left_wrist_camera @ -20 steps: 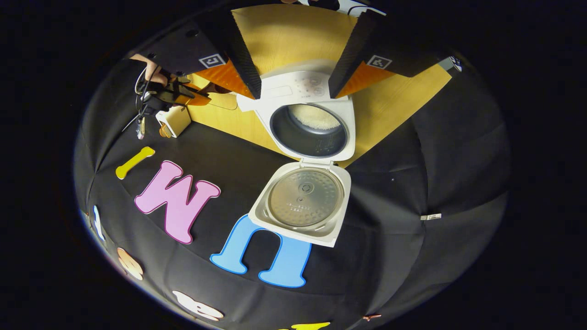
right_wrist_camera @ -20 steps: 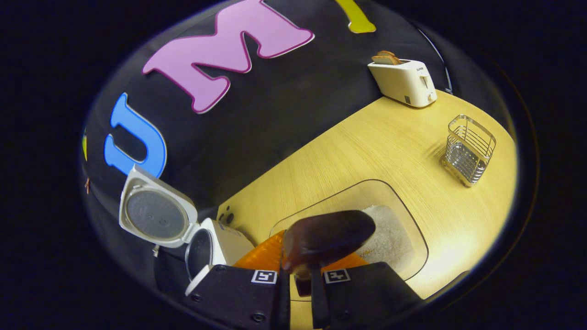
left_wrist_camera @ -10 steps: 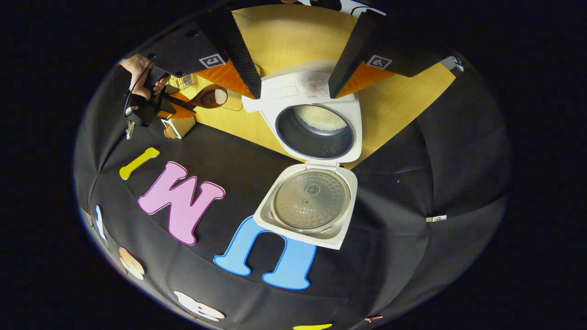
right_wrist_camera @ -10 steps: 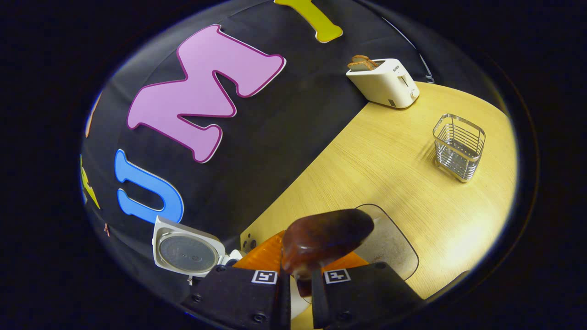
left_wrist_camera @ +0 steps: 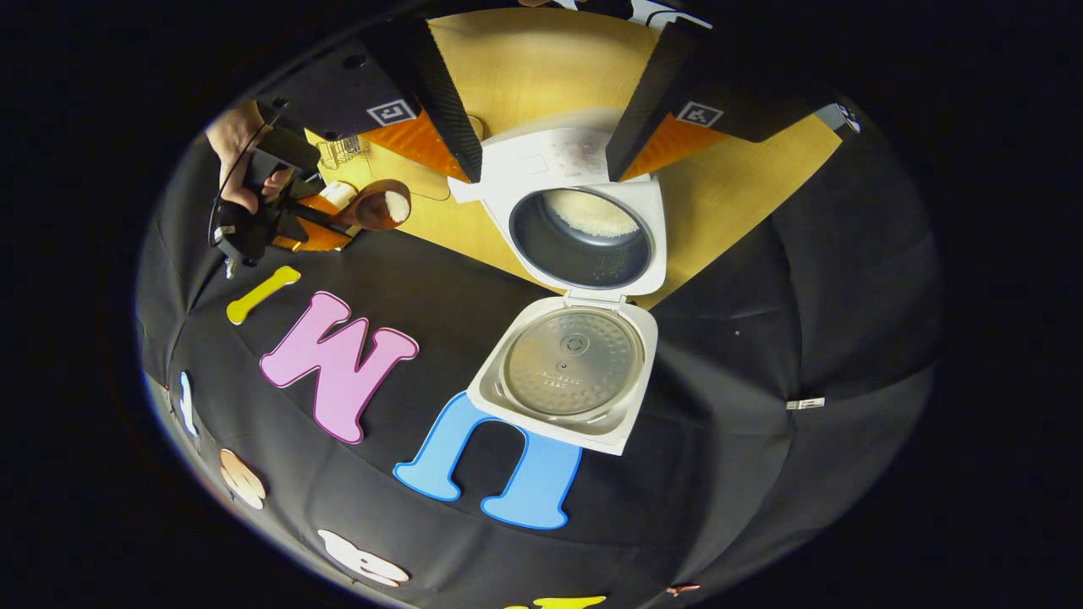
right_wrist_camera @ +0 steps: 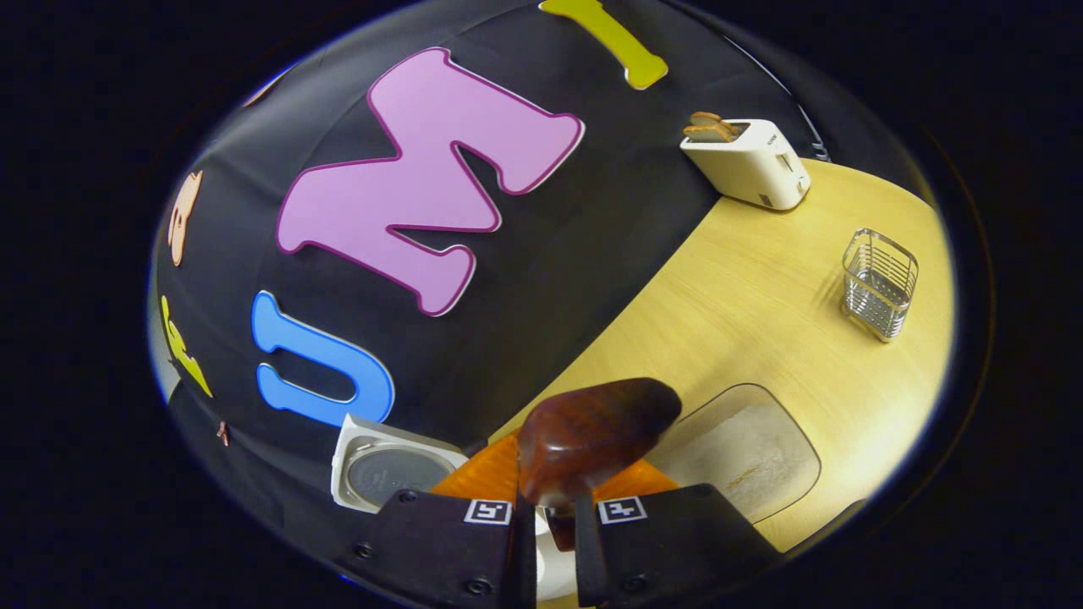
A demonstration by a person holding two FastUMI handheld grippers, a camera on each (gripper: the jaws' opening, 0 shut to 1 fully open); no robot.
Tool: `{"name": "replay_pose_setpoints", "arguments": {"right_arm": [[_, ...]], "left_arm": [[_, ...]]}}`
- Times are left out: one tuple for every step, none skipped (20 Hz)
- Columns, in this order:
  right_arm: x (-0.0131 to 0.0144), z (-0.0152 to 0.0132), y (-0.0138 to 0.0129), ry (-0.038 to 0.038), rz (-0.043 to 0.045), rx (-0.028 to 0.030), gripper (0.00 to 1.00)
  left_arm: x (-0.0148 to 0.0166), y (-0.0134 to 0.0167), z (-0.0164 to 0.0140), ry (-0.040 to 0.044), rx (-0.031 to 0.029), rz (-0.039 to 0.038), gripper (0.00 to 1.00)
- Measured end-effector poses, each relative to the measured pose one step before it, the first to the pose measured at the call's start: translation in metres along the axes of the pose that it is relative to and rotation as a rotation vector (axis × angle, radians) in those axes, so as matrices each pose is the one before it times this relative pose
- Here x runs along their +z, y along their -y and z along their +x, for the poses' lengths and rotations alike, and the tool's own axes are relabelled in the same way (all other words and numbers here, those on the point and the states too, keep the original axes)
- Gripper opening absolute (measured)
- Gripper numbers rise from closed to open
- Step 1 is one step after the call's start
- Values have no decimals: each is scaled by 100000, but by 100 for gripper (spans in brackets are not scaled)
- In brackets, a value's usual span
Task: Close the left gripper, press the button to open the rice cooker; take a wooden spoon from the chopstick holder with the right hand, scoop a spoonful of rice and pour it into the rice cooker, then put the wooden spoon back into the chopstick holder.
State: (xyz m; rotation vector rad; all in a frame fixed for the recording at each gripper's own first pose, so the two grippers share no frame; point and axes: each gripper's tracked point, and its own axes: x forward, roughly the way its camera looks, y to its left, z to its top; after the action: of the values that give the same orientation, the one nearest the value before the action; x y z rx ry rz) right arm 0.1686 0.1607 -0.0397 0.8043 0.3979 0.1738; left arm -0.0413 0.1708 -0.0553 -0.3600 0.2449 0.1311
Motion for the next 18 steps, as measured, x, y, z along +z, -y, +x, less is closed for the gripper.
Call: {"name": "replay_pose_setpoints", "arguments": {"right_arm": [[-182,154,-912,-317,-284,1182,22],[-244,239,-867,-278,-302,1112,22],[-149,154,-929,719,-486,1316,22],[-354,381,-976,-213,-1234,1410,22],[-540,181,-940,-514,-769,1386,22],[-502,364,-711,-506,-308,1155,22],[-583,427,-773,-645,580,1113,22],[-657,425,-723,-776,1068,840,22],[-668,373,-684,-920,969,826,22],[-760,420,-846,-890,558,731,22],[-694,613,-676,-1011,-73,769,22],[-656,635,-688,-1252,-562,840,22],[-758,603,-785,-1330,-870,893,22],[-632,650,-808,-1040,-1276,761,22],[-589,675,-603,-793,-1545,814,22],[-486,681,-675,-405,-1969,850,22],[-540,590,-591,-446,-2553,858,22],[-498,561,-515,-297,-2668,507,22]], "left_arm": [[188,-428,-86,752,477,571,95],[277,-483,-52,593,307,148,95],[172,-298,-27,274,-561,-1140,95],[240,-338,-121,-171,-470,-2472,95],[121,-519,7,-75,-151,-2512,95],[286,-467,21,113,393,-1769,95],[192,-637,-84,325,652,-923,95],[116,-550,-90,132,491,-229,95],[150,-460,-125,80,367,238,95],[156,-519,-42,18,542,444,95],[55,-522,88,47,450,232,95],[119,-464,-28,19,515,-307,95],[81,-542,21,157,727,-773,91],[107,-563,-63,201,661,-1063,95],[33,-416,-21,143,726,-1158,91],[78,-376,4,135,649,-1117,95],[-17,-337,42,105,653,-808,95],[183,-282,-55,337,608,-389,95]]}}
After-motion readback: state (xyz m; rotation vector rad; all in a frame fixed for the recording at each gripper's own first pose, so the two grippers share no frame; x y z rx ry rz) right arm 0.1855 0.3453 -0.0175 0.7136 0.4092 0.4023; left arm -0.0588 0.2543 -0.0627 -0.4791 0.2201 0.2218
